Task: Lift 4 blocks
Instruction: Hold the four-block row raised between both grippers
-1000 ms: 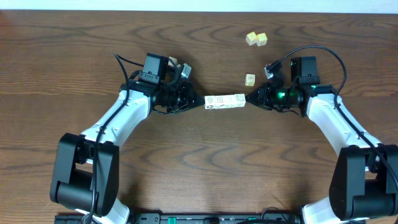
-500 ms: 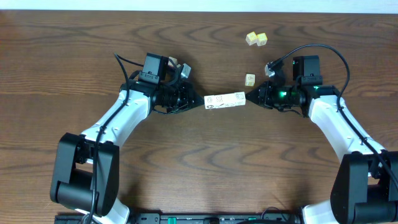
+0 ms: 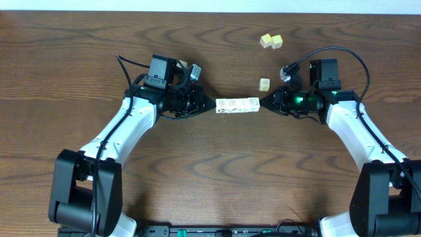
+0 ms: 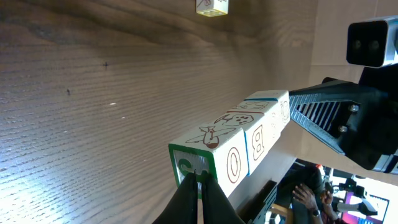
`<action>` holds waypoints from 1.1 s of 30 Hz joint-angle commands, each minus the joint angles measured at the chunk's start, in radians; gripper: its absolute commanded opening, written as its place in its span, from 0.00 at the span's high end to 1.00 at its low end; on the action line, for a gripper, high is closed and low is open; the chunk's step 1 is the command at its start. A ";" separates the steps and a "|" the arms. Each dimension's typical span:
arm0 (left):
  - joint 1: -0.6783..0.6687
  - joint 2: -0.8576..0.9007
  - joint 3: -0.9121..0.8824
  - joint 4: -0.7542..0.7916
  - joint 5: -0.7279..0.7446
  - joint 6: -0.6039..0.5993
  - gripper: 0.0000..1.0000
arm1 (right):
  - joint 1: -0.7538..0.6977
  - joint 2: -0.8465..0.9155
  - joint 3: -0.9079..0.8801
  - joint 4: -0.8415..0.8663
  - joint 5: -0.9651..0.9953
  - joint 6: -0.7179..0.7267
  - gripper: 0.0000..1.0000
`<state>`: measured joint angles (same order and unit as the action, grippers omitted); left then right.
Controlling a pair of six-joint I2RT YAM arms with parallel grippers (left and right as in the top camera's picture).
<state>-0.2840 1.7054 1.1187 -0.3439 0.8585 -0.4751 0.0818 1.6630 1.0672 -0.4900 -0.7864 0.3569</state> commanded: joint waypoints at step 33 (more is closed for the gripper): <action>-0.067 -0.013 0.026 0.010 0.090 -0.010 0.93 | 0.077 -0.019 0.019 -0.001 -0.213 0.025 0.99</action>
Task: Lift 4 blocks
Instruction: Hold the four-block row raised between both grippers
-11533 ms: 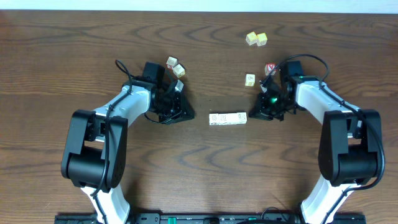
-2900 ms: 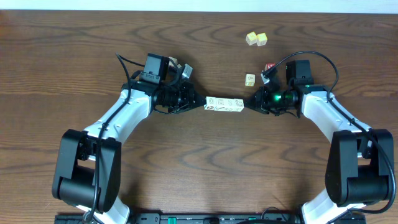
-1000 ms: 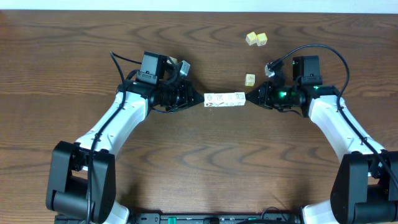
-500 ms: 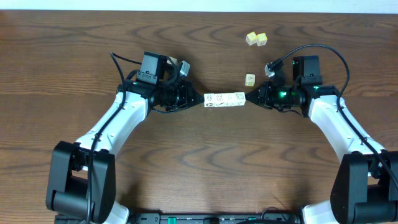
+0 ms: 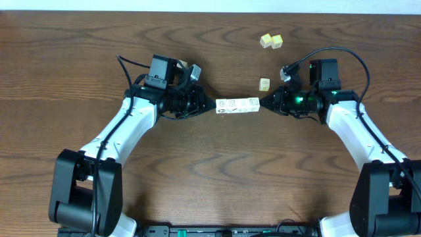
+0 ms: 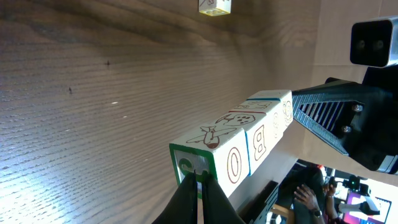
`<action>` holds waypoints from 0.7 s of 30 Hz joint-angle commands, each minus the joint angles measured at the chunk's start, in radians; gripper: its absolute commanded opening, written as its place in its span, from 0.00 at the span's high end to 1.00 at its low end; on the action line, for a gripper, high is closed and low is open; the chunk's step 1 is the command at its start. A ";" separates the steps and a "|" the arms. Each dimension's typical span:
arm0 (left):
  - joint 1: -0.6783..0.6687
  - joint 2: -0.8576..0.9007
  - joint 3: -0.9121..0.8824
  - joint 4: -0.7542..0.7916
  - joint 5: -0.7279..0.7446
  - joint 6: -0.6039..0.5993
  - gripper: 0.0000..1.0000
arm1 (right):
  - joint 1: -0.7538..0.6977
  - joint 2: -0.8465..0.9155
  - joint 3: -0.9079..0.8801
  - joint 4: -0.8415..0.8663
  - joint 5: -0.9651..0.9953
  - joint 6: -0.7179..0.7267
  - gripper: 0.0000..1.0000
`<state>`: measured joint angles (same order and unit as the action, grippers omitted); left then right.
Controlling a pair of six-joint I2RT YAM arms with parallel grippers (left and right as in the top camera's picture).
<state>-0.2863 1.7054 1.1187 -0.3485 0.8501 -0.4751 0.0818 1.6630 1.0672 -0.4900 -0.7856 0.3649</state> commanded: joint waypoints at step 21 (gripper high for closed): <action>-0.065 -0.013 0.026 0.014 0.098 -0.014 0.93 | 0.090 -0.019 0.019 0.000 -0.214 0.016 0.99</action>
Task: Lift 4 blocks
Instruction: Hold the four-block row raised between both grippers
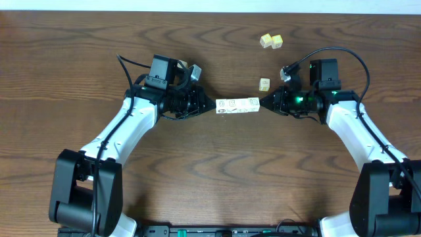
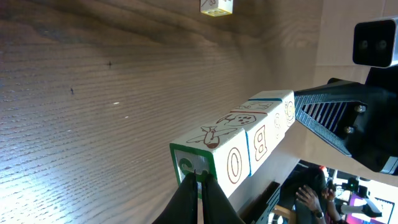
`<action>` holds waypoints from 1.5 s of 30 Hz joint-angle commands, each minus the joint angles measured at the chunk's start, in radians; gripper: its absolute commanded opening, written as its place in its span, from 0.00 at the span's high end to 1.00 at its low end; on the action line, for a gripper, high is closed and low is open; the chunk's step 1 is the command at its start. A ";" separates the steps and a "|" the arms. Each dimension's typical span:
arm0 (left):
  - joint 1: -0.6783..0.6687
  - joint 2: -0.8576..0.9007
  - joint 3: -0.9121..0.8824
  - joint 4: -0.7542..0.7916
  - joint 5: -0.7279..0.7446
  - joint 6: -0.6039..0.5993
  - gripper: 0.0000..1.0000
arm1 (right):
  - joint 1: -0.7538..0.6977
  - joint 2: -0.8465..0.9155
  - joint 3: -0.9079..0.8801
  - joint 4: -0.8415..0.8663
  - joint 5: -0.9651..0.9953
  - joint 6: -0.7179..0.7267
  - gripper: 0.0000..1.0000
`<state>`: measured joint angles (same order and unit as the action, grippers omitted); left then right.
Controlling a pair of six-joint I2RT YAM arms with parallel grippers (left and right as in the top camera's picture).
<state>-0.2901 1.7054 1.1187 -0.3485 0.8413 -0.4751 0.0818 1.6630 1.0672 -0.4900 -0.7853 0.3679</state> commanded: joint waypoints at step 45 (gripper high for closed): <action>-0.063 0.034 0.026 -0.002 0.028 -0.035 0.93 | 0.107 -0.002 0.017 0.000 -0.151 0.009 0.99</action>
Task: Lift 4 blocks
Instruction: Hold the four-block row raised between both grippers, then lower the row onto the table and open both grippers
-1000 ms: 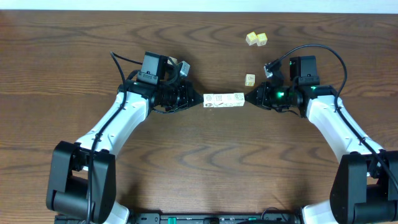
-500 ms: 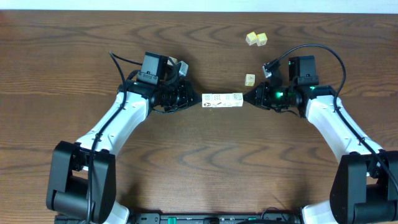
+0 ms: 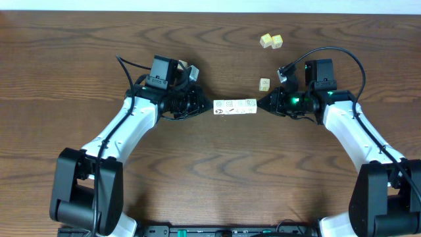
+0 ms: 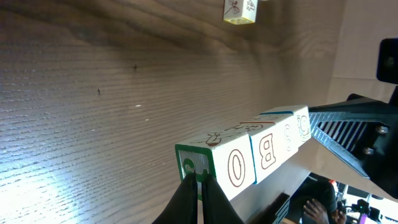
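Note:
A row of several white alphabet blocks (image 3: pixel 235 106) hangs end to end between my two grippers, seemingly clear of the wooden table (image 3: pixel 210 171). My left gripper (image 3: pixel 209 107) is shut, with its tips pressed against the row's green-edged left end. From the right, my right gripper (image 3: pixel 260 104) is shut to a point against the other end. In the left wrist view the row (image 4: pixel 249 152) shows an airplane drawing and the letters O and B. There my left gripper (image 4: pixel 199 182) touches the near block, and the right gripper's fingers (image 4: pixel 354 140) meet the far one.
One loose block (image 3: pixel 264 83) lies on the table just behind the right gripper's tip, also in the left wrist view as a loose block (image 4: pixel 240 10). Two yellow-edged blocks (image 3: pixel 271 41) sit side by side at the back right.
The clamped row and both grippers have shifted slightly left. The row has rolled a little, so its lettered side shows more in the left wrist view, and the table looks farther off.
At every earlier moment the row was pinched between the two shut grippers at mid-table, almost unmoving, with the loose blocks untouched. Now the row sits slightly further left and rolled, still pinched at both ends.

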`<action>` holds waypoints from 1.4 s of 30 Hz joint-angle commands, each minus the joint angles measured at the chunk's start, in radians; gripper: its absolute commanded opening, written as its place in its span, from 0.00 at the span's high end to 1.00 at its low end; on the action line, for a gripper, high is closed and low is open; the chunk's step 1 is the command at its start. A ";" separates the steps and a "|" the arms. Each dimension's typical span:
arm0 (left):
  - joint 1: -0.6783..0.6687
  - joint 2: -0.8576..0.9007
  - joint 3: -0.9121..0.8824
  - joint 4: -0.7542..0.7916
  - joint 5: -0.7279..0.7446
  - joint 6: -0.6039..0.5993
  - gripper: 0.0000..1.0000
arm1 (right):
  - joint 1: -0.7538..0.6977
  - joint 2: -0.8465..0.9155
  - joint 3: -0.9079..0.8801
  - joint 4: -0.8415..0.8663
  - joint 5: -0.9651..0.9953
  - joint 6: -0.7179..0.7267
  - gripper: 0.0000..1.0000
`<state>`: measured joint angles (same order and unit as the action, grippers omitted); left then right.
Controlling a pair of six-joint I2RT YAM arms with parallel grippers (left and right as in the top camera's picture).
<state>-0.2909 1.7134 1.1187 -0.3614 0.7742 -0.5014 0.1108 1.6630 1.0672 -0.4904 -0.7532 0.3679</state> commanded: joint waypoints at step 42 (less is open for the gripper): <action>-0.099 0.176 0.026 0.011 0.017 -0.005 0.92 | 0.081 0.182 0.013 -0.011 -0.063 -0.053 0.99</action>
<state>-0.3462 1.8954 1.1187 -0.3775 0.6827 -0.5011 0.1364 1.7927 1.0748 -0.4969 -0.6891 0.3290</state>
